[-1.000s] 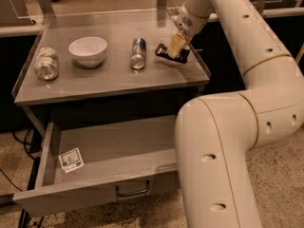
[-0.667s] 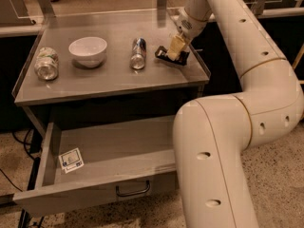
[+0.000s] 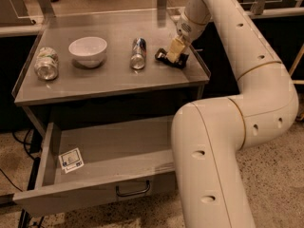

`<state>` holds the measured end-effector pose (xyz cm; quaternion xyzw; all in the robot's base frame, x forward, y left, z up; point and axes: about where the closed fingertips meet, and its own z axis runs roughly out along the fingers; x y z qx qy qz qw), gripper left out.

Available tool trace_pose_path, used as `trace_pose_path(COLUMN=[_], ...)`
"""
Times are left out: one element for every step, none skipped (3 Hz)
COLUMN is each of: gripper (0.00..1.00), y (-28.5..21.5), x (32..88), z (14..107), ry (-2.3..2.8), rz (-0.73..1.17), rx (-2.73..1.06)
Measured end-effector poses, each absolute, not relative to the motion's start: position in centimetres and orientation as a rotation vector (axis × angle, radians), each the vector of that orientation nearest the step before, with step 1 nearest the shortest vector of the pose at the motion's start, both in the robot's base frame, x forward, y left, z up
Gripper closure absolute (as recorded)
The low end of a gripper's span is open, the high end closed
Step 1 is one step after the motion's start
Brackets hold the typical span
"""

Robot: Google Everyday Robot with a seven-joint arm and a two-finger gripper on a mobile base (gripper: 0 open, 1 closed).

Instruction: Pick rxbar chocolate from top drawer and place on counter

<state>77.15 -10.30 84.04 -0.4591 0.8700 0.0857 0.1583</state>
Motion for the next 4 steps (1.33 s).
trace_pose_path(gripper=[1.00, 1.00, 1.00, 1.00], y=[-10.37, -10.49, -10.53, -10.63], x=[77.22, 77.23, 77.19, 77.21], z=[83.79, 83.21, 83.03, 83.06], ry=[2.487, 2.494, 2.499, 2.502], rz=[0.249, 0.259, 0.264, 0.266], rx=[-1.316, -1.318, -1.318, -1.319])
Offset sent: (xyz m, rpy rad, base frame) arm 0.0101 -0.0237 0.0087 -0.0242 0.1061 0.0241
